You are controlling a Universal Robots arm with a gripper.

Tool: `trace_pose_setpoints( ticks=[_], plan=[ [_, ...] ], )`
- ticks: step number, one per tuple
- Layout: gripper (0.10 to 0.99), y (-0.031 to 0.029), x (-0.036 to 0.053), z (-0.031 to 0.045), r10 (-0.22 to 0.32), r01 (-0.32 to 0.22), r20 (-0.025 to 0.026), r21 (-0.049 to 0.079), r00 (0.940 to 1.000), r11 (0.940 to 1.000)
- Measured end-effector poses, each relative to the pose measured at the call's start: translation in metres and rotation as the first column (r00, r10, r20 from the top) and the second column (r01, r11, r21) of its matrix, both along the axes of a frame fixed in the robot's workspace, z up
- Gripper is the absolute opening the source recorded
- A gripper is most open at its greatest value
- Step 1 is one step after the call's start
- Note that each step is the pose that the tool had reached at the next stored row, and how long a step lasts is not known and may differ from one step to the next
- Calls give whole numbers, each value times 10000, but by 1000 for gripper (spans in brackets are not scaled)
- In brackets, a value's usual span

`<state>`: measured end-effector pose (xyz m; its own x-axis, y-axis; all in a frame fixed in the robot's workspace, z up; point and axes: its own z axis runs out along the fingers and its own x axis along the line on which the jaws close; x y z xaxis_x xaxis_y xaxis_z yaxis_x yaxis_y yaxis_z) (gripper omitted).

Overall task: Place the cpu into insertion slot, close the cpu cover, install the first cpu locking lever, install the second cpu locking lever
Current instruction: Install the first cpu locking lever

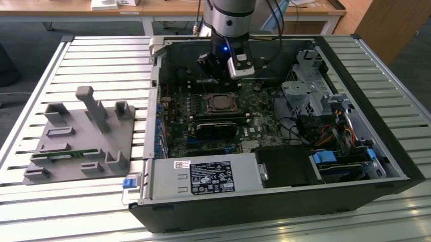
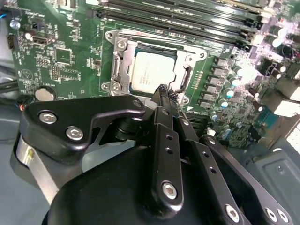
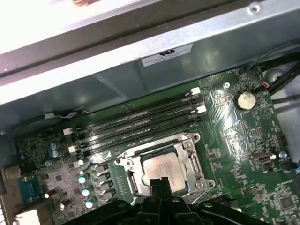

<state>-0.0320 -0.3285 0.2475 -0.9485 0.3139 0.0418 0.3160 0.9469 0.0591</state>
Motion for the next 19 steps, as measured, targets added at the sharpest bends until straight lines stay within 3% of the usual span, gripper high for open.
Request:
trace_pose_setpoints(
  ticks=[5, 8, 13, 19],
  plan=[
    [106, 0, 0, 34, 257, -257, 196, -4, 9995, 9997],
    [106, 0, 0, 76, 344, -344, 269, -7, 9990, 9994],
    [106, 0, 0, 77, 1178, -1179, 275, -8, 9927, 9930],
    [106, 0, 0, 75, 2248, -2248, 276, -5, 9740, 9744]
  ],
)
